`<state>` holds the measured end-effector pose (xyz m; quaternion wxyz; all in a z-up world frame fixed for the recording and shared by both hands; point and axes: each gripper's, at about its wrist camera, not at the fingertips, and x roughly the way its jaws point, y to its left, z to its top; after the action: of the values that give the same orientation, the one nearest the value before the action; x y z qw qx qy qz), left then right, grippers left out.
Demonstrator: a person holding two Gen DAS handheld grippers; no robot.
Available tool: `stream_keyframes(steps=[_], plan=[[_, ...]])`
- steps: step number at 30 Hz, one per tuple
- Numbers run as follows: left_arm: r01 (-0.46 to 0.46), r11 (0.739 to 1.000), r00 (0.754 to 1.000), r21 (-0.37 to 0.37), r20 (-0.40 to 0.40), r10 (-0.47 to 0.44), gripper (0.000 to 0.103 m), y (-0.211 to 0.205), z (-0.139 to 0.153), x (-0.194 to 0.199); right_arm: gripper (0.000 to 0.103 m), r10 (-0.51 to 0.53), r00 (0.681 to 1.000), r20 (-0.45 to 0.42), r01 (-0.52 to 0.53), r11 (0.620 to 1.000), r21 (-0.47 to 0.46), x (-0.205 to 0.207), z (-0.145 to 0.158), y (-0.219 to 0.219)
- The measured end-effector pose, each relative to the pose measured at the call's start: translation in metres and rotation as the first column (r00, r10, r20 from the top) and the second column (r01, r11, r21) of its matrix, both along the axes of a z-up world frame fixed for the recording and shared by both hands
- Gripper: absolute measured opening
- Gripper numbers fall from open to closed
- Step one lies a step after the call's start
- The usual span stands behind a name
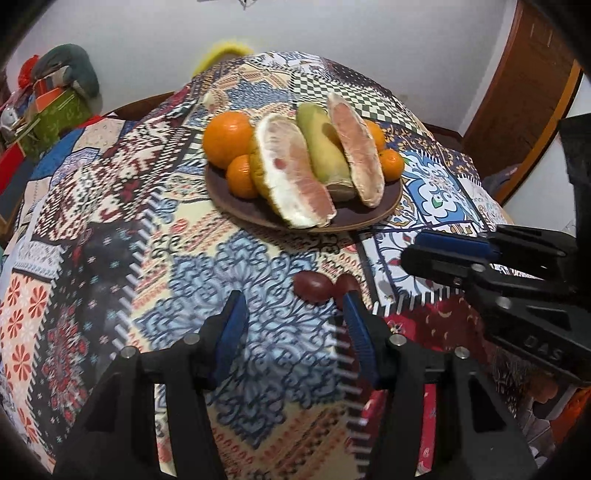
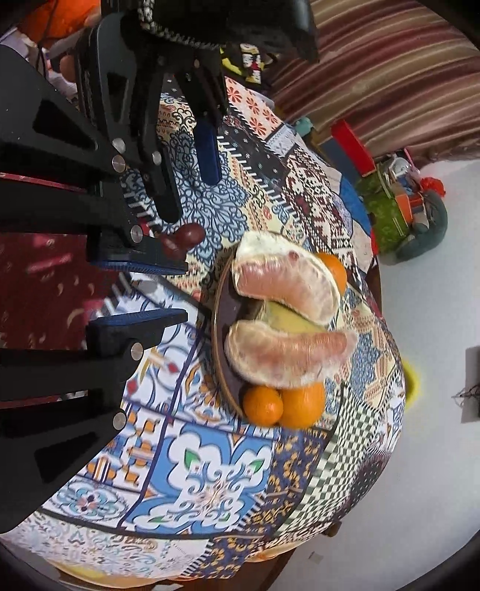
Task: Organize fruits
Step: 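Move both grippers toward the two dark red dates on the quilt, then grasp one dark red date with the left gripper while the right grasps the other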
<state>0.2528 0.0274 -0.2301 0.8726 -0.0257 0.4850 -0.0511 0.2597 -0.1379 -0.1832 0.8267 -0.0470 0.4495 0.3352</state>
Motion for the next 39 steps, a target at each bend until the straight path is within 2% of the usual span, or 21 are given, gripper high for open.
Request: stream_keyframes(steps=[2, 7, 9, 11, 15, 19, 22, 25, 33, 37, 39], plan=[[0.005, 1.000, 1.000, -0.003, -0.008, -0.005, 0.045, -0.002, -0.003, 0.005, 0.017, -0.009, 1.000, 0.001, 0.009, 1.000, -0.003, 0.000, 0.000, -0.004], [0.013, 1.000, 1.000, -0.008, 0.009, -0.013, 0.042, -0.005, -0.002, 0.011, 0.019, -0.010, 1.000, -0.008, 0.010, 1.000, -0.025, 0.001, -0.002, -0.011], [0.019, 0.999, 1.000, -0.027, 0.006, -0.019, 0.039, -0.005, -0.003, 0.013, 0.024, -0.008, 1.000, -0.018, 0.008, 1.000, -0.019, 0.001, -0.003, -0.012], [0.029, 0.998, 1.000, -0.049, 0.003, -0.029, 0.032, -0.005, -0.004, 0.013, 0.027, -0.011, 1.000, -0.017, 0.010, 1.000, -0.016, 0.001, -0.003, -0.012], [0.039, 0.997, 0.999, -0.067, 0.005, -0.039, 0.024, -0.006, -0.005, 0.015, 0.031, -0.002, 1.000, -0.027, 0.002, 1.000, -0.006, 0.000, -0.004, -0.009], [0.021, 0.999, 1.000, -0.039, -0.001, -0.021, 0.008, -0.003, -0.005, 0.015, 0.032, 0.011, 0.999, -0.031, -0.011, 1.000, -0.007, -0.002, -0.005, -0.005], [0.016, 0.998, 1.000, -0.062, -0.009, -0.016, 0.005, 0.003, -0.004, 0.011, 0.032, 0.017, 0.999, -0.031, -0.017, 1.000, -0.005, -0.003, -0.005, -0.001], [0.004, 0.999, 1.000, -0.034, 0.001, -0.004, 0.005, 0.008, 0.000, 0.003, 0.032, 0.026, 0.999, -0.032, -0.026, 1.000, -0.001, -0.003, -0.005, 0.004], [-0.027, 0.999, 1.000, -0.026, -0.014, 0.027, 0.005, 0.031, 0.000, -0.014, 0.032, 0.099, 0.995, -0.019, -0.100, 0.994, -0.049, -0.006, -0.014, 0.038], [-0.032, 0.999, 0.999, -0.019, -0.024, 0.031, 0.005, 0.034, -0.002, -0.017, 0.032, 0.115, 0.992, -0.044, -0.117, 0.991, -0.067, -0.001, -0.023, 0.048], [-0.028, 0.999, 0.999, -0.023, -0.029, 0.027, 0.005, 0.033, -0.003, -0.018, 0.027, 0.113, 0.993, -0.035, -0.115, 0.990, -0.076, -0.001, -0.025, 0.050]])
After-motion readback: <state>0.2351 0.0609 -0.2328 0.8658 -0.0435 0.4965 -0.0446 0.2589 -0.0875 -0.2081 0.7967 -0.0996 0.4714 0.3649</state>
